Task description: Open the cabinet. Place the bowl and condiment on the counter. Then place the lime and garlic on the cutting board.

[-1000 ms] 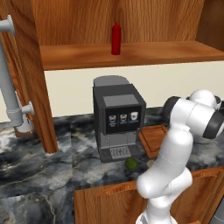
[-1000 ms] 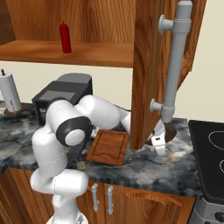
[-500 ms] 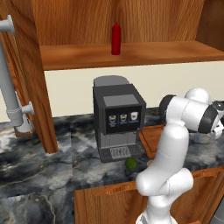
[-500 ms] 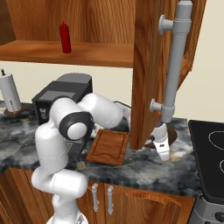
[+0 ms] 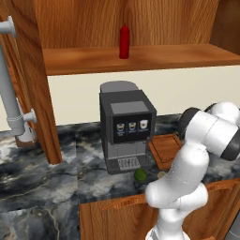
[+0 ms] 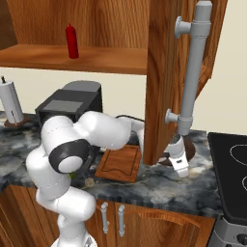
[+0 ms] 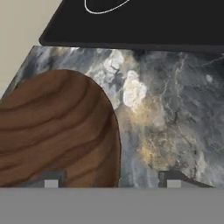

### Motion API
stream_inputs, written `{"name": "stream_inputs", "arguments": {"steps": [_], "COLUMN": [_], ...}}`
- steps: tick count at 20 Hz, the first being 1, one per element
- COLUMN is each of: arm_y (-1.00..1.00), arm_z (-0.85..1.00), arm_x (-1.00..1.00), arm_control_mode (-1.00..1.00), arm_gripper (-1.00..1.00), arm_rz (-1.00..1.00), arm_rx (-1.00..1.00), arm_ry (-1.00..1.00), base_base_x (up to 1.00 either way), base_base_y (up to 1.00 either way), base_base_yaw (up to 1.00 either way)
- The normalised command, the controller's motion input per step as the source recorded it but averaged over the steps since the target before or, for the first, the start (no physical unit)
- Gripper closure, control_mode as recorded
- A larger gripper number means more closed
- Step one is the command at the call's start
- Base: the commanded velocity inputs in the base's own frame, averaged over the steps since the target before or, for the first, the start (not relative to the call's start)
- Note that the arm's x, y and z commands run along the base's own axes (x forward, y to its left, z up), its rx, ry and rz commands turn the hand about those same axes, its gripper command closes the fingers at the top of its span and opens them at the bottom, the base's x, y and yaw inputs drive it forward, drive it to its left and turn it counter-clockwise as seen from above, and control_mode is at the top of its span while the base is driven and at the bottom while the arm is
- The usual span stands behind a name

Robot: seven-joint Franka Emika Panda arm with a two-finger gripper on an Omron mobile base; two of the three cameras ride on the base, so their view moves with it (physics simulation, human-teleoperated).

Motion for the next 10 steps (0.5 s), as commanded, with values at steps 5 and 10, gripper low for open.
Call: {"name": "stream_inputs", "arguments": {"steps": [5,10], "arm_y": [0.88,0.86], "arm_z": [0.64,0.66], "arm_x": [-0.37,-0.26], "arm_control_mode": [-1.00,-1.00], "arm_gripper": [-1.00,-1.00], "arm_rz": [0.13,0.22], "arm_rx": [-0.12,-0.16], "arm_ry": [0.01,0.01], "base_base_x": [0.00,0.00], "base_base_y": [0.00,0.00], "base_base_yaw": [0.00,0.00]}}
